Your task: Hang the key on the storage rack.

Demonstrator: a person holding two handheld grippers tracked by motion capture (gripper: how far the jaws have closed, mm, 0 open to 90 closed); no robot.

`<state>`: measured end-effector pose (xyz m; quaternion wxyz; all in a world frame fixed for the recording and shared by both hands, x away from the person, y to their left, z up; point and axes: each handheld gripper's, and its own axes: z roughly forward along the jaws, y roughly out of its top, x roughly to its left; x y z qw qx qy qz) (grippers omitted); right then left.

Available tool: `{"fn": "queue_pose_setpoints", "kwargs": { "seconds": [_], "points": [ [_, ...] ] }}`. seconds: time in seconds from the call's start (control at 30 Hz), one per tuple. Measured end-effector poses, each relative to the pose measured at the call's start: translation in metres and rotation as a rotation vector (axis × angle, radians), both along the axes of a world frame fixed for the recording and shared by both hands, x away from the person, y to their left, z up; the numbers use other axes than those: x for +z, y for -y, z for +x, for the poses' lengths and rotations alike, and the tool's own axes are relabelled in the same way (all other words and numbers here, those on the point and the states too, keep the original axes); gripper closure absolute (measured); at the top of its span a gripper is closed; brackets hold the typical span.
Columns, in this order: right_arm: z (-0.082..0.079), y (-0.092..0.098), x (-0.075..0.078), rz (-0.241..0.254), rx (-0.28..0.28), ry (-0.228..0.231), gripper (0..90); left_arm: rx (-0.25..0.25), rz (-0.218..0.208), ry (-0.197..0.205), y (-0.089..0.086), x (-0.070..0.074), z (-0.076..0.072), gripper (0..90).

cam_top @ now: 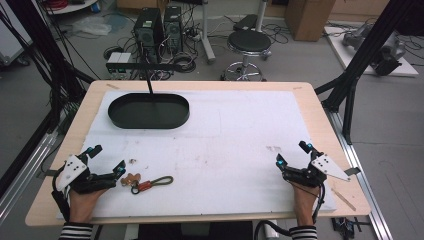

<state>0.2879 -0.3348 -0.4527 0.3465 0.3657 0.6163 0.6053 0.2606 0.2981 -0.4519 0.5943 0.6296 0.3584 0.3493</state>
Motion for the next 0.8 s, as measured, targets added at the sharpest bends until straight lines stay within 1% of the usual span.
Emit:
{"fn": "queue_pose_setpoints", "kwargs": {
  "seconds": [0.13, 0.17, 0.2, 0.27, 0.37, 0.43, 0.5, 0.53, 0.6, 0.63, 0.67, 0.7, 0.73, 0.77, 0.8],
  "points": [
    [-0.0001, 0.0000, 0.0000, 0.000, 0.000, 0.001, 2.3, -0.003, 0.002, 0.007, 0.0001, -0.0001, -0.0005, 1.7],
    [-0.0009, -0.0002, -0.0003, 0.000, 0.000, 0.005, 2.3, -0.002, -0.001, 0.002, 0.0003, 0.0000, -0.0002, 1.7],
    [-0.0007, -0.0001, -0.0002, -0.001, -0.001, 0.004, 2.4, -0.004, 0.009, -0.004, 0.0003, 0.0003, 0.0004, 1.7],
    [-0.0001, -0.0002, 0.0000, 0.001, -0.004, -0.005, 2.3, -0.005, 0.008, -0.001, 0.0006, 0.0002, 0.0000, 1.7],
    [0.0001, -0.0008, 0.0002, -0.005, -0.004, -0.004, 2.4, -0.005, 0.006, 0.009, 0.0003, 0.0000, -0.0008, 1.7],
    [-0.0001, -0.0010, 0.0001, -0.009, -0.006, 0.001, 2.4, -0.005, 0.001, 0.006, 0.0000, 0.0000, -0.0003, 1.7],
    [-0.0002, -0.0009, 0.0001, -0.006, -0.007, -0.001, 2.4, 0.000, -0.003, 0.003, -0.0004, 0.0001, -0.0005, 1.7],
    [-0.0002, -0.0008, 0.0001, -0.004, -0.006, -0.001, 2.4, 0.001, -0.010, 0.012, -0.0006, -0.0001, -0.0012, 1.7],
    [-0.0001, -0.0005, 0.0001, -0.001, -0.009, -0.004, 2.3, -0.001, -0.012, 0.014, -0.0010, -0.0002, -0.0014, 1.7],
    [0.0000, -0.0004, 0.0000, -0.001, -0.008, -0.004, 2.4, -0.005, -0.016, 0.012, -0.0016, -0.0001, -0.0011, 1.7],
    [-0.0001, -0.0004, 0.0001, 0.001, -0.008, -0.006, 2.4, -0.024, -0.019, 0.005, -0.0022, 0.0003, -0.0001, 1.7],
    [0.0001, -0.0003, 0.0001, 0.001, -0.010, -0.005, 2.4, -0.024, -0.019, 0.005, -0.0022, 0.0003, -0.0001, 1.7],
    [0.0000, -0.0003, 0.0001, 0.000, -0.010, -0.005, 2.3, -0.033, -0.012, 0.001, -0.0023, 0.0006, 0.0005, 1.7],
    [0.0000, -0.0004, 0.0000, 0.000, -0.009, -0.006, 2.4, -0.048, 0.011, -0.008, -0.0017, 0.0022, 0.0019, 1.7],
    [0.0000, -0.0004, 0.0000, 0.000, -0.009, -0.006, 2.4, -0.048, 0.011, -0.008, -0.0017, 0.0022, 0.0019, 1.7]
  ]
}}
